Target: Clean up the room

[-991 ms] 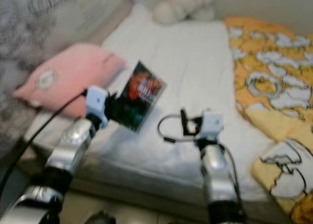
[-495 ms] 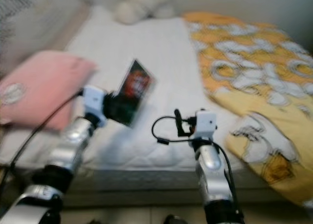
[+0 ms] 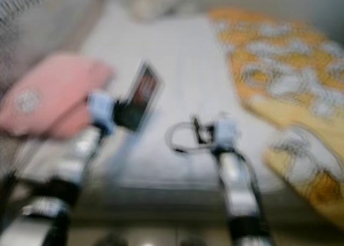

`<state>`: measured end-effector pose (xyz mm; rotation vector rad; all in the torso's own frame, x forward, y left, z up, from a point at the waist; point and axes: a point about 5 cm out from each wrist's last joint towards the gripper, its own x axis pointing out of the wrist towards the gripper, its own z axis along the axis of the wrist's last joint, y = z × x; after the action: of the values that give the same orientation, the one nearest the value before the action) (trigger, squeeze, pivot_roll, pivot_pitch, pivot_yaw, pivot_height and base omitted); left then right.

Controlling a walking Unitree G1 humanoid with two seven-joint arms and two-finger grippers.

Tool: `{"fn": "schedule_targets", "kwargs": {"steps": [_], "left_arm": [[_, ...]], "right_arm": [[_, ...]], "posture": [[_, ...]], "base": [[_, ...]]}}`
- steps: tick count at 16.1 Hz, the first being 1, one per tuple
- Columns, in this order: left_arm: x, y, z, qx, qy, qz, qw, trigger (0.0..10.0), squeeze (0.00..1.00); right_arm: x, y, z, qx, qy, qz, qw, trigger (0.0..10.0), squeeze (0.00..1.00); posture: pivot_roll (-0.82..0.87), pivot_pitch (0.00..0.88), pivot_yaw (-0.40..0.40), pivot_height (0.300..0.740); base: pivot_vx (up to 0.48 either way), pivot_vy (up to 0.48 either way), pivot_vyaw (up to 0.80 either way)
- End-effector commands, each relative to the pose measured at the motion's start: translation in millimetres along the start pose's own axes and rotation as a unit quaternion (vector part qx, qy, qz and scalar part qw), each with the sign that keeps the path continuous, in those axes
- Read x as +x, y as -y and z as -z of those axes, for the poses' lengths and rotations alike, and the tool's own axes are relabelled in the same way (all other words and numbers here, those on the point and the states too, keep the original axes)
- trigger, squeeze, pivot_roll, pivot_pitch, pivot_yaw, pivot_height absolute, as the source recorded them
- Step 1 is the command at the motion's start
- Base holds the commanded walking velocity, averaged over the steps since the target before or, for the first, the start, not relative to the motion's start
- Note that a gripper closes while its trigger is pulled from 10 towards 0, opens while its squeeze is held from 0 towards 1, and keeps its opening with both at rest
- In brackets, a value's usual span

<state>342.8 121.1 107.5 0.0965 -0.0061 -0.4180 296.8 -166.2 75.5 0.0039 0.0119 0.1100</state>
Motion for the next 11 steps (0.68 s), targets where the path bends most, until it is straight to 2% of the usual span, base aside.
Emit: {"fn": "schedule_targets", "kwargs": {"steps": [1, 3, 4, 5, 8, 10, 11], "left_arm": [[4.8, -6.1, -10.2, 0.022, 0.013, 0.001, 1.0, 10.0, 0.0], [11.8, -2.8, -13.2, 0.035, 0.006, 0.005, 0.999, 10.0, 0.0], [15.2, -1.6, -15.7, 0.025, 0.004, 0.005, 1.0, 10.0, 0.0], [16.0, -2.9, -22.3, -0.004, 0.023, -0.004, 1.0, 10.0, 0.0], [12.7, 4.2, -27.3, -0.017, 0.052, 0.002, 0.998, 10.0, 0.0], [13.5, 12.3, -24.4, -0.025, 0.05, 0.016, 0.998, 10.0, 0.0], [13.6, 17.9, -22.8, -0.026, 0.048, 0.024, 0.998, 10.0, 0.0]], "right_arm": [[2.2, -8.0, -2.1, 0.007, 0.006, -0.01, 1.0, 10.0, 0.0], [1.1, -10.0, -0.4, 0.007, 0.004, -0.012, 1.0, 10.0, 0.0], [0.6, -10.6, 0.2, 0.007, 0.004, -0.013, 1.0, 10.0, 0.0], [-0.7, -8.7, 0.2, 0.008, 0.005, -0.007, 1.0, 10.0, 0.0], [-4.7, -3.7, 1.6, 0.009, 0.005, 0.003, 1.0, 10.0, 0.0], [-6.1, -4.0, 3.2, 0.01, 0.003, 0.005, 1.0, 10.0, 0.0], [-6.4, -4.7, 3.6, 0.01, 0.001, 0.005, 1.0, 10.0, 0.0]], "posture": [[0.1, 0.0, -0.061, 0.728], [0.1, 0.0, -0.055, 0.728], [0.1, 0.0, -0.048, 0.728], [0.09, 0.0, -0.041, 0.728], [0.08, 0.0, -0.035, 0.728], [0.08, 0.0, -0.034, 0.728], [0.08, 0.0, -0.033, 0.728]], "base": [[0.307, 0.368, 0.0], [0.18, 0.157, 0.0], [0.0, 0.0, 0.0], [0.0, 0.0, 0.0], [0.0, 0.0, 0.0], [0.0, 0.0, 0.0], [0.394, 0.0, 0.0]]}}
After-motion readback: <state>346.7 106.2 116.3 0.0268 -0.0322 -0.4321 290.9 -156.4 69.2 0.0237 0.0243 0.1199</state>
